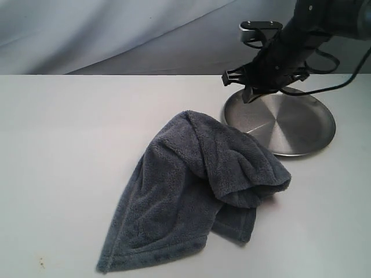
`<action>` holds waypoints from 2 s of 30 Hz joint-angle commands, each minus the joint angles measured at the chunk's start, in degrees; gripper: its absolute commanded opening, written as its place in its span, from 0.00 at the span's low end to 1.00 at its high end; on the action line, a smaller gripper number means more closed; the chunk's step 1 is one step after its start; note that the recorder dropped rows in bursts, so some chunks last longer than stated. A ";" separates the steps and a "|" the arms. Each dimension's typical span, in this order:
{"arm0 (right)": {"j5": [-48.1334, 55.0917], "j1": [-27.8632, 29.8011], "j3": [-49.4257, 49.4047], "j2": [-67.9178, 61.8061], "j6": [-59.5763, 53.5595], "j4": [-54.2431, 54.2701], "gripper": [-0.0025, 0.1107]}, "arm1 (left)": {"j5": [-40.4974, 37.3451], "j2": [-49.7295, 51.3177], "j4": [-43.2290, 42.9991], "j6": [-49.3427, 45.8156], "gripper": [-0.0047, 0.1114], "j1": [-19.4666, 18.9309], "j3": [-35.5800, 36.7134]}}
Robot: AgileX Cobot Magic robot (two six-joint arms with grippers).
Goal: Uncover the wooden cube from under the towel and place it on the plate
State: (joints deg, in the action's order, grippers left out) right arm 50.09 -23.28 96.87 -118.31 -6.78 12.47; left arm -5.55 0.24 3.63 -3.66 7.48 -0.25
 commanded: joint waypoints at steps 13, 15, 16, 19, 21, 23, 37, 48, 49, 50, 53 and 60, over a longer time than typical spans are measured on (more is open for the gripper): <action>3.97 -14.49 14.88 -7.97 -2.94 2.84 0.02 | 0.62 -0.24 0.14 0.15 0.04 -0.12 0.25; 5.69 -16.26 14.88 -7.97 -3.64 2.84 0.02 | 0.62 -0.24 0.14 0.15 0.04 -0.12 0.25; 6.79 -17.09 14.88 -7.82 -3.75 2.84 0.02 | 0.62 -0.24 0.14 0.15 0.04 -0.12 0.25; 11.76 -19.60 14.88 -7.44 -4.90 2.56 0.02 | 0.62 -0.24 0.14 0.15 0.04 -0.12 0.25; 15.48 -21.29 14.88 -7.21 -6.13 2.58 0.02 | 0.62 -0.24 0.14 0.15 0.04 -0.12 0.25; 19.57 -23.27 14.88 -6.95 -6.82 2.58 0.02 | 0.62 -0.24 0.14 0.15 0.04 -0.12 0.25; 19.87 -31.30 -6.03 2.58 -6.44 0.23 0.02 | 0.62 -0.24 0.14 0.15 0.04 -0.12 0.25; 4.14 -16.64 -34.51 20.28 -5.19 -1.89 0.02 | 0.62 -0.24 0.14 0.15 0.04 -0.12 0.25; 3.75 -14.61 -35.25 21.25 -5.19 -1.89 0.02 | 0.62 -0.24 0.14 0.15 0.04 -0.12 0.25; 3.00 -11.57 -35.86 22.41 -5.19 -1.89 0.02 | 0.62 -0.24 0.14 0.15 0.04 -0.12 0.25; 0.81 -5.54 -35.72 23.54 -5.19 -1.74 0.02 | 0.62 -0.24 0.14 0.15 0.04 -0.12 0.25; -1.41 -1.72 -35.72 22.54 -5.62 -2.15 0.02 | 0.62 -0.24 0.14 0.15 0.04 -0.12 0.25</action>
State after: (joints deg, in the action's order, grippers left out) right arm 50.24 -25.48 61.53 -95.54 -11.93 10.59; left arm -5.55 0.24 3.63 -3.66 7.48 -0.25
